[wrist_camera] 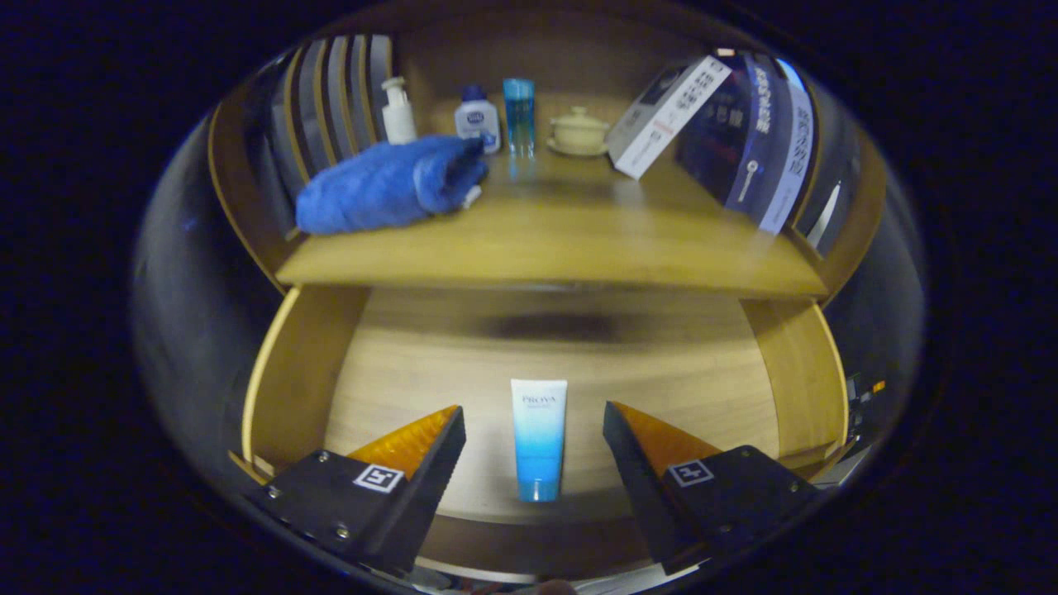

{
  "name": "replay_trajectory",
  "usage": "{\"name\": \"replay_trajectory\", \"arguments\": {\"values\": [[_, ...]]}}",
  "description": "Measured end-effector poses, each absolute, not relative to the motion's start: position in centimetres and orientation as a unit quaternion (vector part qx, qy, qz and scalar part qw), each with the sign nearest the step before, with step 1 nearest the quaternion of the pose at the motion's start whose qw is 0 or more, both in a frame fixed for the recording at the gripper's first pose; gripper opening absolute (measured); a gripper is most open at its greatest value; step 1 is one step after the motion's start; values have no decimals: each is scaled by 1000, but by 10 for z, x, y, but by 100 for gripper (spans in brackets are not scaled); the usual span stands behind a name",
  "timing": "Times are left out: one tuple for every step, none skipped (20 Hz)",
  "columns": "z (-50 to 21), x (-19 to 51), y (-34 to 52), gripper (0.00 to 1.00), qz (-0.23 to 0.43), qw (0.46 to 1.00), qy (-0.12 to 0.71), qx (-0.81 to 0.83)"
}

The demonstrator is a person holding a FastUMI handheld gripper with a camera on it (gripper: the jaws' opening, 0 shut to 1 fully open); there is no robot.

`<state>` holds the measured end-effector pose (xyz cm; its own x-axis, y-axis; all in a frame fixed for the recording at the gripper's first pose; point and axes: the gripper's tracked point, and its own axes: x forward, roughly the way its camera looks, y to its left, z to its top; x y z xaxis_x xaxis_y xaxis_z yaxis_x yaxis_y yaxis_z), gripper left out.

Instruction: Pull open the drawer, take out the items inside it, and place them on the countertop above the cabinet.

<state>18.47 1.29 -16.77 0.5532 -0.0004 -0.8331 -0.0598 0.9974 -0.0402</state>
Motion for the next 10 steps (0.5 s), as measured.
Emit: {"name": "replay_trajectory", "arguments": {"values": [[-175,185,16,100,26,874,485,-29],[-182,185,16,100,29,866,498,-33],[-188,184,13,99,21,860,509,-37],[-194,184,11,98,12,854,518,-43],[-200,184,8,98,4,850,525,-50],[-205,185,5,98,1,846,531,-56],[-207,186,6,98,3,844,534,-54],[-215,183,6,97,0,838,543,-50],[-218,183,9,87,2,836,547,-41],[-222,183,7,78,-1,835,549,-40]]}}
